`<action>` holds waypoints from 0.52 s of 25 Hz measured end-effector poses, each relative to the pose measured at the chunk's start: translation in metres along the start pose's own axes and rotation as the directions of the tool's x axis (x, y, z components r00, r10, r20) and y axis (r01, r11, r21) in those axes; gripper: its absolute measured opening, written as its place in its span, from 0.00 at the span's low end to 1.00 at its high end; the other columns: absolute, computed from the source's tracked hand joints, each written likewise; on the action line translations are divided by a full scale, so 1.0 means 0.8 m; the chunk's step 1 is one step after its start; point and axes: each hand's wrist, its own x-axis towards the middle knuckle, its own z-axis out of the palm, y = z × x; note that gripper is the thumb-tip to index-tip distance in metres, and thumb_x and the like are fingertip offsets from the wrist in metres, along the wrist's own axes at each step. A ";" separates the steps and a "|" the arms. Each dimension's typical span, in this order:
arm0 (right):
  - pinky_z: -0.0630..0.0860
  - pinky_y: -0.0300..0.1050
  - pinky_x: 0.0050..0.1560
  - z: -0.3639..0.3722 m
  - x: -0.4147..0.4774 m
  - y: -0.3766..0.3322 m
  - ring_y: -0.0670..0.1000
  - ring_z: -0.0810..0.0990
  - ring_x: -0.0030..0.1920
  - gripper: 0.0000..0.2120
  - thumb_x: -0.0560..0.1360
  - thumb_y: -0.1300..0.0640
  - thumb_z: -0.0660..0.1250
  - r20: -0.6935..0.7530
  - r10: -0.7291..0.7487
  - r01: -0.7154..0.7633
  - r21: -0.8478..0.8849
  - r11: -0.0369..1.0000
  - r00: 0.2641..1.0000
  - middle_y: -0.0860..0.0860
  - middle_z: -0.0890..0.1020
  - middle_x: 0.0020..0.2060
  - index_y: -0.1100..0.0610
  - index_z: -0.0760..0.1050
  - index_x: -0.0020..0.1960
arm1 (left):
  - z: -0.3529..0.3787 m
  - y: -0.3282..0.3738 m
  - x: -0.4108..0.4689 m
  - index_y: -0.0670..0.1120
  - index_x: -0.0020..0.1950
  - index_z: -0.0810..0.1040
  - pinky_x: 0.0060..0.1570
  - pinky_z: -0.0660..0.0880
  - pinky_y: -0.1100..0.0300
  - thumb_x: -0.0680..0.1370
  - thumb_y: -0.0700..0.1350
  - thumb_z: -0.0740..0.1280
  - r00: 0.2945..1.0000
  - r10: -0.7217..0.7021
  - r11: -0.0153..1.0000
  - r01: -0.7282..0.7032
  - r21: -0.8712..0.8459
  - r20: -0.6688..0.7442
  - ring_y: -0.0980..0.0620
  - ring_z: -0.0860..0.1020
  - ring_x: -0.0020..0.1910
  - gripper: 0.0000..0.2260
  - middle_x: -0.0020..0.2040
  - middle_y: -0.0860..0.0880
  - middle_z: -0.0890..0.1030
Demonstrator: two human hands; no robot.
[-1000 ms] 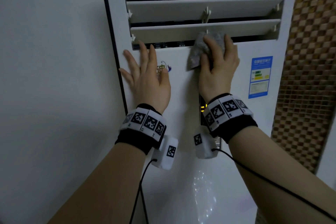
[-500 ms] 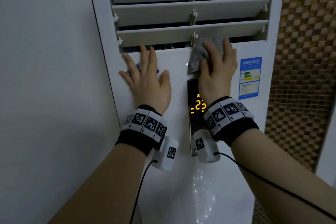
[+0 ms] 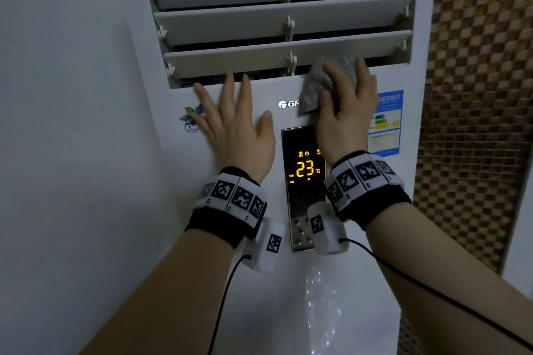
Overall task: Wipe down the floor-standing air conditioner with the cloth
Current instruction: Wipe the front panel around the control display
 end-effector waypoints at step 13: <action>0.48 0.60 0.73 -0.017 0.006 0.016 0.62 0.50 0.75 0.17 0.79 0.58 0.60 -0.001 0.040 -0.040 -0.048 0.998 0.999 0.56 0.57 0.75 0.50 0.71 0.67 | 0.015 0.032 -0.001 0.49 0.76 0.61 0.68 0.28 0.43 0.78 0.51 0.58 1.000 -0.002 0.999 0.002 -0.045 0.016 0.39 0.36 0.75 0.26 0.78 0.50 0.55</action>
